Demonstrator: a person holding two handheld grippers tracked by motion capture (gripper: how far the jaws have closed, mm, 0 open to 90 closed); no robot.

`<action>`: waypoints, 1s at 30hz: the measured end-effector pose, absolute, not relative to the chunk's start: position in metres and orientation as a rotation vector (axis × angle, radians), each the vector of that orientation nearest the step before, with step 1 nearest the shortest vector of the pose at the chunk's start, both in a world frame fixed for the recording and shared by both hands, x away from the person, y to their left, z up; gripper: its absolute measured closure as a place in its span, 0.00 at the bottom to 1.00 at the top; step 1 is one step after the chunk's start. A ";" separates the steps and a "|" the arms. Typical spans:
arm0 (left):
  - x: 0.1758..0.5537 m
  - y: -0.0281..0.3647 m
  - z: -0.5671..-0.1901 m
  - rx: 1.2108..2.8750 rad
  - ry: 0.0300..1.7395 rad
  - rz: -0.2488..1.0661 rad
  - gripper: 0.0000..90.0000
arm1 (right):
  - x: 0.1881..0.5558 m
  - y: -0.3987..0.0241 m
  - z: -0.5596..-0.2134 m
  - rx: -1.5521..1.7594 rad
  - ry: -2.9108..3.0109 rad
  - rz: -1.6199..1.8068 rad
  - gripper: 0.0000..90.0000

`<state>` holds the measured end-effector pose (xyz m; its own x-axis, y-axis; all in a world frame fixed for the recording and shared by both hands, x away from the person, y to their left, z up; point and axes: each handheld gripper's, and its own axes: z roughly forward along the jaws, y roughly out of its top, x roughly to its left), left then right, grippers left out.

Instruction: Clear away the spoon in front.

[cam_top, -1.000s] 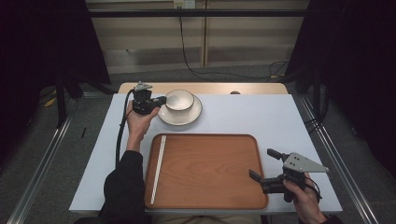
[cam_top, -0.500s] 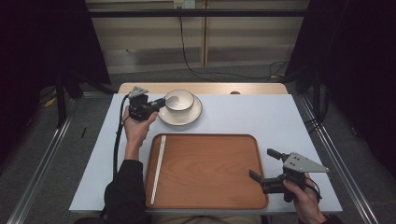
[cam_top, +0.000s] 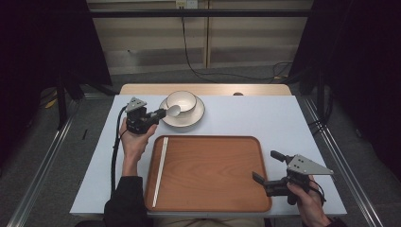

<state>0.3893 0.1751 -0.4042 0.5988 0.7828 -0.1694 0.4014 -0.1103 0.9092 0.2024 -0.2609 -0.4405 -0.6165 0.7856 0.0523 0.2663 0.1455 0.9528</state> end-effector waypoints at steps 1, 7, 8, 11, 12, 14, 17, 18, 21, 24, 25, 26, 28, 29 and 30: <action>0.388 0.175 -0.405 1.732 0.976 0.428 0.94 | 0.202 -0.261 -0.441 1.007 1.964 1.481 0.00; 0.380 0.173 -0.410 1.748 0.982 0.417 0.94 | 0.202 -0.261 -0.440 0.995 1.968 1.480 0.00; 0.378 0.172 -0.411 1.754 0.985 0.421 0.94 | 0.202 -0.261 -0.441 0.998 1.965 1.479 0.00; 0.373 0.171 -0.413 1.761 0.990 0.418 0.94 | 0.202 -0.261 -0.440 0.989 1.970 1.482 0.00; 0.371 0.172 -0.414 1.759 0.992 0.410 0.94 | 0.202 -0.261 -0.440 0.991 1.969 1.481 0.00; 0.367 0.172 -0.416 1.761 0.995 0.413 0.94 | 0.202 -0.261 -0.440 0.995 1.967 1.479 0.00; 0.362 0.172 -0.420 1.767 1.011 0.414 0.94 | 0.202 -0.261 -0.440 0.991 1.969 1.480 0.00; 0.360 0.173 -0.421 1.774 1.006 0.409 0.94 | 0.202 -0.261 -0.440 0.992 1.969 1.481 0.00; 0.355 0.173 -0.424 1.775 1.021 0.406 0.94 | 0.202 -0.261 -0.440 0.995 1.966 1.477 0.00; 0.351 0.174 -0.428 1.783 1.028 0.398 0.94 | 0.202 -0.261 -0.440 0.993 1.968 1.477 0.00; 0.350 0.174 -0.429 1.793 1.028 0.397 0.94 | 0.202 -0.261 -0.440 0.996 1.968 1.478 0.00; 0.348 0.173 -0.430 1.792 1.037 0.400 0.94 | 0.202 -0.261 -0.440 0.995 1.969 1.478 0.00; 0.346 0.173 -0.433 1.794 1.042 0.391 0.94 | 0.202 -0.261 -0.440 0.993 1.967 1.477 0.00; 0.345 0.173 -0.433 1.805 1.048 0.398 0.94 | 0.202 -0.261 -0.440 0.995 1.967 1.477 0.00; 0.344 0.173 -0.434 1.804 1.048 0.393 0.94 | 0.202 -0.261 -0.440 0.998 1.968 1.478 0.00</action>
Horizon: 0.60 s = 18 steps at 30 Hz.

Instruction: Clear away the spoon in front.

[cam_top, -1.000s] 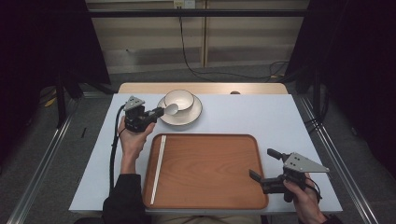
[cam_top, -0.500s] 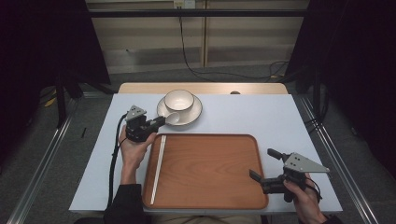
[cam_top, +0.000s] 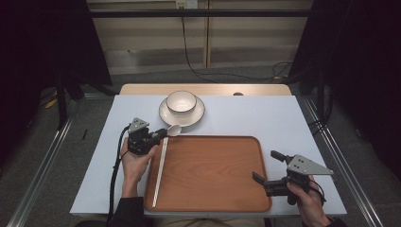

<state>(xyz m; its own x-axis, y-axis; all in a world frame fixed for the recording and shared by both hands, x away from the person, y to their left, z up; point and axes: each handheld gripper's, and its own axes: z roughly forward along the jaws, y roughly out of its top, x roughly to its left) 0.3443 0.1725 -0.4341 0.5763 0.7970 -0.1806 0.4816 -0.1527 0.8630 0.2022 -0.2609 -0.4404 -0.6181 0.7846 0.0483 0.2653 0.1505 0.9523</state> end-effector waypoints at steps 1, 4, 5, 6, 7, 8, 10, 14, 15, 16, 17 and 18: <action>0.343 0.173 -0.435 1.810 1.045 0.392 0.94 | 0.202 -0.261 -0.440 0.992 1.969 1.479 0.00; 0.338 0.174 -0.438 1.800 1.053 0.382 0.94 | 0.202 -0.261 -0.440 0.992 1.967 1.476 0.00; 0.337 0.174 -0.440 1.801 1.054 0.381 0.94 | 0.202 -0.261 -0.440 0.991 1.967 1.476 0.00; 0.336 0.173 -0.441 1.805 1.064 0.388 0.94 | 0.202 -0.261 -0.440 0.994 1.968 1.477 0.00; 0.335 0.173 -0.443 1.816 1.066 0.386 0.94 | 0.202 -0.261 -0.440 1.001 1.969 1.477 0.00; 0.335 0.173 -0.444 1.816 1.067 0.380 0.94 | 0.202 -0.260 -0.441 0.999 1.968 1.478 0.00; 0.333 0.172 -0.447 1.820 1.070 0.375 0.94 | 0.202 -0.260 -0.441 0.996 1.967 1.476 0.00; 0.330 0.169 -0.452 1.837 1.082 0.379 0.94 | 0.203 -0.260 -0.441 0.992 1.970 1.474 0.00; 0.329 0.170 -0.454 1.824 1.077 0.353 0.94 | 0.203 -0.260 -0.441 0.990 1.969 1.474 0.00; 0.328 0.168 -0.455 1.825 1.078 0.358 0.94 | 0.203 -0.260 -0.441 0.989 1.970 1.475 0.00; 0.327 0.167 -0.454 1.829 1.084 0.364 0.94 | 0.203 -0.260 -0.441 0.992 1.969 1.474 0.00; 0.325 0.167 -0.454 1.838 1.081 0.359 0.94 | 0.203 -0.260 -0.441 0.995 1.967 1.475 0.00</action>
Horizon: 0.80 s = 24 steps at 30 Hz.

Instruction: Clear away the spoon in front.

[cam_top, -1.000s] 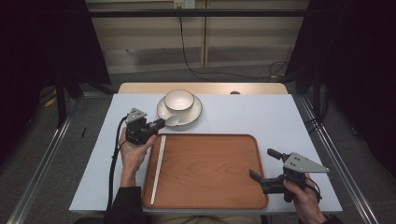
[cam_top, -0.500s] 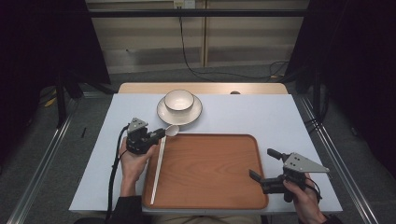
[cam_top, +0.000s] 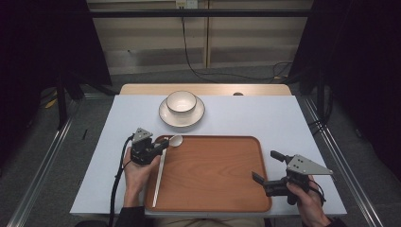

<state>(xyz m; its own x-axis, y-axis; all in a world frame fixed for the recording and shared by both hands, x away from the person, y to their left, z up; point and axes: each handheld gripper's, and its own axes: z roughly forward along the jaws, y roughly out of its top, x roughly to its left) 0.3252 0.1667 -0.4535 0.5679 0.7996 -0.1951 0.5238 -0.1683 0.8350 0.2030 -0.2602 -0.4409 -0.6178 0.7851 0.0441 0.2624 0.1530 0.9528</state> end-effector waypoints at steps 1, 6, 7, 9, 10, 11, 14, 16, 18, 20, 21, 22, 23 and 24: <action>0.323 0.165 -0.453 1.847 1.086 0.378 0.94 | 0.203 -0.260 -0.441 0.988 1.972 1.473 0.00; 0.315 0.160 -0.457 1.888 1.100 0.396 0.94 | 0.202 -0.259 -0.441 0.991 1.973 1.473 0.00; 0.314 0.160 -0.458 1.897 1.102 0.389 0.94 | 0.202 -0.259 -0.441 0.989 1.975 1.474 0.00; 0.312 0.158 -0.460 1.909 1.105 0.400 0.94 | 0.202 -0.259 -0.441 0.991 1.973 1.475 0.00; 0.312 0.158 -0.460 1.919 1.109 0.394 0.94 | 0.203 -0.260 -0.441 0.988 1.973 1.475 0.00; 0.312 0.158 -0.461 1.931 1.116 0.389 0.93 | 0.203 -0.259 -0.441 0.993 1.970 1.472 0.00; 0.311 0.157 -0.464 1.951 1.128 0.386 0.94 | 0.202 -0.260 -0.441 0.992 1.969 1.476 0.00; 0.311 0.155 -0.465 1.964 1.132 0.376 0.94 | 0.203 -0.260 -0.441 0.990 1.970 1.473 0.00; 0.311 0.154 -0.468 1.982 1.145 0.369 0.94 | 0.203 -0.260 -0.441 0.989 1.970 1.474 0.00; 0.311 0.153 -0.468 1.977 1.171 0.361 0.93 | 0.202 -0.260 -0.441 0.992 1.969 1.475 0.00; 0.312 0.153 -0.468 1.981 1.167 0.348 0.93 | 0.202 -0.260 -0.441 0.993 1.968 1.475 0.00; 0.312 0.153 -0.469 1.986 1.170 0.349 0.93 | 0.202 -0.260 -0.441 0.994 1.968 1.478 0.00; 0.313 0.154 -0.469 2.005 1.173 0.344 0.94 | 0.203 -0.260 -0.441 0.991 1.969 1.475 0.00; 0.314 0.153 -0.470 2.024 1.194 0.328 0.94 | 0.202 -0.260 -0.441 0.992 1.968 1.476 0.00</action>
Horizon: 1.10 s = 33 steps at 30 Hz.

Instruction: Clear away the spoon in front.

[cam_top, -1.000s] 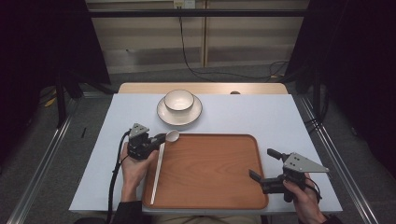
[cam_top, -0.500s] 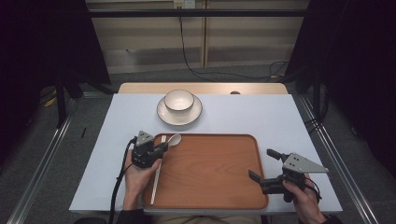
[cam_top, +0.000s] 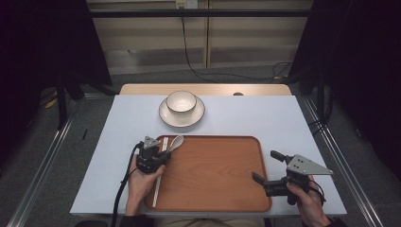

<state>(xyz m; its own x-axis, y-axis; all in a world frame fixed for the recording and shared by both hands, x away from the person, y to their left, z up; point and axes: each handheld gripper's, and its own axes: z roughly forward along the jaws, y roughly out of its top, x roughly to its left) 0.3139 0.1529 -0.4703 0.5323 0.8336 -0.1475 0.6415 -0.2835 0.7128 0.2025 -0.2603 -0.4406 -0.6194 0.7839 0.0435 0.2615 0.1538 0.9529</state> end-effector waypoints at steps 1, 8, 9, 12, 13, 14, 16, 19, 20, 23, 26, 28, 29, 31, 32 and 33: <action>0.314 0.153 -0.471 2.031 1.196 0.327 0.94 | 0.202 -0.260 -0.441 0.993 1.969 1.476 0.00; 0.315 0.150 -0.472 2.067 1.209 0.331 0.93 | 0.202 -0.261 -0.440 0.990 1.966 1.475 0.00; 0.315 0.150 -0.472 2.070 1.209 0.336 0.93 | 0.203 -0.261 -0.440 0.989 1.966 1.475 0.00; 0.315 0.150 -0.472 2.060 1.212 0.314 0.91 | 0.202 -0.260 -0.440 0.989 1.964 1.480 0.00; 0.315 0.150 -0.472 2.066 1.207 0.316 0.90 | 0.202 -0.261 -0.440 0.988 1.966 1.478 0.00; 0.315 0.149 -0.472 2.066 1.207 0.325 0.89 | 0.202 -0.261 -0.440 0.990 1.966 1.475 0.00; 0.314 0.149 -0.472 2.067 1.200 0.323 0.87 | 0.202 -0.261 -0.440 0.989 1.967 1.475 0.00; 0.313 0.148 -0.472 2.075 1.198 0.335 0.86 | 0.202 -0.261 -0.440 0.990 1.967 1.474 0.00; 0.313 0.148 -0.472 2.073 1.198 0.332 0.85 | 0.202 -0.261 -0.440 0.990 1.966 1.474 0.00; 0.313 0.147 -0.472 2.068 1.197 0.323 0.83 | 0.202 -0.261 -0.440 0.989 1.966 1.475 0.00; 0.313 0.147 -0.472 2.070 1.194 0.320 0.82 | 0.203 -0.261 -0.440 0.989 1.966 1.475 0.00; 0.313 0.147 -0.472 2.069 1.195 0.320 0.82 | 0.203 -0.261 -0.440 0.988 1.965 1.477 0.00; 0.313 0.147 -0.472 2.070 1.195 0.319 0.82 | 0.202 -0.261 -0.440 0.988 1.965 1.478 0.00; 0.313 0.148 -0.471 2.074 1.190 0.312 0.82 | 0.202 -0.261 -0.440 0.990 1.965 1.476 0.00; 0.314 0.149 -0.472 2.067 1.188 0.296 0.81 | 0.202 -0.261 -0.440 0.995 1.963 1.478 0.00; 0.314 0.150 -0.472 2.065 1.189 0.296 0.79 | 0.202 -0.261 -0.440 0.994 1.964 1.479 0.00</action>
<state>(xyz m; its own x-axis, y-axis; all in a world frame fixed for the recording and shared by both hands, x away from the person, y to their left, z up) 0.3140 0.1495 -0.4716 0.5474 0.8234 -0.1497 0.6569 -0.3119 0.6864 0.2024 -0.2608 -0.4401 -0.6183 0.7847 0.0451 0.2599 0.1500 0.9539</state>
